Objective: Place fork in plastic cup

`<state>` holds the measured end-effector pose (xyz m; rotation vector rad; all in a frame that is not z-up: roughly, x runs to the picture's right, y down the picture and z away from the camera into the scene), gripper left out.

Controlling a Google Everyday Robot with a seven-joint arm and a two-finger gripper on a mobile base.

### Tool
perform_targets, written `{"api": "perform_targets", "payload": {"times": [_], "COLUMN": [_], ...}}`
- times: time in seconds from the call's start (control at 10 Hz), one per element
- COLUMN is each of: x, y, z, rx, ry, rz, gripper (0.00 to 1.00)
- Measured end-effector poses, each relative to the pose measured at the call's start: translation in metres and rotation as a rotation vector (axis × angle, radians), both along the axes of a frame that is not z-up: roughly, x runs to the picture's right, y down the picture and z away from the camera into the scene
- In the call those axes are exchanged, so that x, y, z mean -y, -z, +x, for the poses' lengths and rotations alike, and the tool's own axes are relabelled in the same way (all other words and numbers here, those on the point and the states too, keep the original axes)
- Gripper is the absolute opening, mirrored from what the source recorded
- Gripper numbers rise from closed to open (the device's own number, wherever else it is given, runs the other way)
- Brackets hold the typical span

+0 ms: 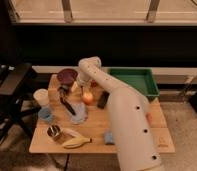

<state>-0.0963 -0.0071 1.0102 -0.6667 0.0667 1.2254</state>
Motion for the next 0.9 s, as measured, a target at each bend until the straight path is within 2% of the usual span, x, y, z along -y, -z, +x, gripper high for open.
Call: {"api": "perform_targets", "payload": {"times": [0.2, 0.4, 0.9], "x": [-0.003, -0.002, 0.001], "y": [-0.018, -0.017, -0.015], "z": [0.000, 0.001, 0.010], "rx": [-0.045, -0.050, -0.060], "ry": [0.015, 0.018, 0.016], "rz": [-0.021, -0.025, -0.025], "gripper": [0.72, 0.68, 0.18]}}
